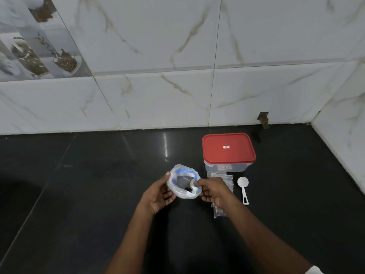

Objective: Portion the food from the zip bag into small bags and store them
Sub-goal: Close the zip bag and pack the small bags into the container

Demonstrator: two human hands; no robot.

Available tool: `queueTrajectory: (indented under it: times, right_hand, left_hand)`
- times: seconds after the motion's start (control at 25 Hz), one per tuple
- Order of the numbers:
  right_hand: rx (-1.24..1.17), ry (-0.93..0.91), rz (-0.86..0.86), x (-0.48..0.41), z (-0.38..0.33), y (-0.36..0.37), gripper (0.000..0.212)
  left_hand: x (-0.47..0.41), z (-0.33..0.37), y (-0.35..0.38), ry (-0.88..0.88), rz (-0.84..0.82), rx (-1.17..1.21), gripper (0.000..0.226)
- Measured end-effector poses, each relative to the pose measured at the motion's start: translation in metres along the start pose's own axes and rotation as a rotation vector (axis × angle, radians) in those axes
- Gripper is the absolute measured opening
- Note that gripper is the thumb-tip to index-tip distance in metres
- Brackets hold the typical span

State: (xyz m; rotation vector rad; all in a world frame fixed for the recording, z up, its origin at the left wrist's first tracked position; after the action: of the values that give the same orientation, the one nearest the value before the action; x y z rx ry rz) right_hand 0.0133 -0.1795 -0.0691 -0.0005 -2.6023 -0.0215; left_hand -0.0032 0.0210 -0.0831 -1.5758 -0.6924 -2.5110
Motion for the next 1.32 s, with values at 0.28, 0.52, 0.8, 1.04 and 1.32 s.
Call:
queueTrajectory:
  times: [0.28,0.52,0.8,1.04,1.32]
  right_hand:
    - [-0.104,-0.024,0.018,0.0,-0.007,0.004,0.03]
    - [-0.324,-0.092,-0.168,0.018,-0.001,0.022,0.021]
    - [0.502,-0.447,0.205,0.007,-0.023,0.013,0.018]
    - [1.064,-0.581,0.215,0.004,-0.037,0.028,0.02]
    - [-0.113,-0.134,-0.149,0.01,-0.007,0.022,0.019]
  left_hand:
    - [-0.002,0.008,0.007,0.02,0.18,-0.314,0.017]
    - [0.01,0.016,0.006,0.421,0.804,-0.602,0.013]
    - [0.014,0.006,0.012,0.503,0.454,-0.441,0.016]
    - [0.024,0.001,0.017,0.387,0.263,-0.393,0.014]
    - [0.035,0.02,0.008,0.584,0.911,-0.724,0.008]
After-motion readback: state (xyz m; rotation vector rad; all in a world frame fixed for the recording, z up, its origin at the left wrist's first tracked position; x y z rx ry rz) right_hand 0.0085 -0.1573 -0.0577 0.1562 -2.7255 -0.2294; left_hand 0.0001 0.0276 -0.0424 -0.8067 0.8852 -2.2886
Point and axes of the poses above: each hand's wrist, its own x-axis away from the middle knuckle, its own y-axis out of the palm, z = x × y, the point moved 6 cm from there along -x, towards the middle knuckle, and after that the axes turned 15 degrees about -y, right-handed, at the moved point
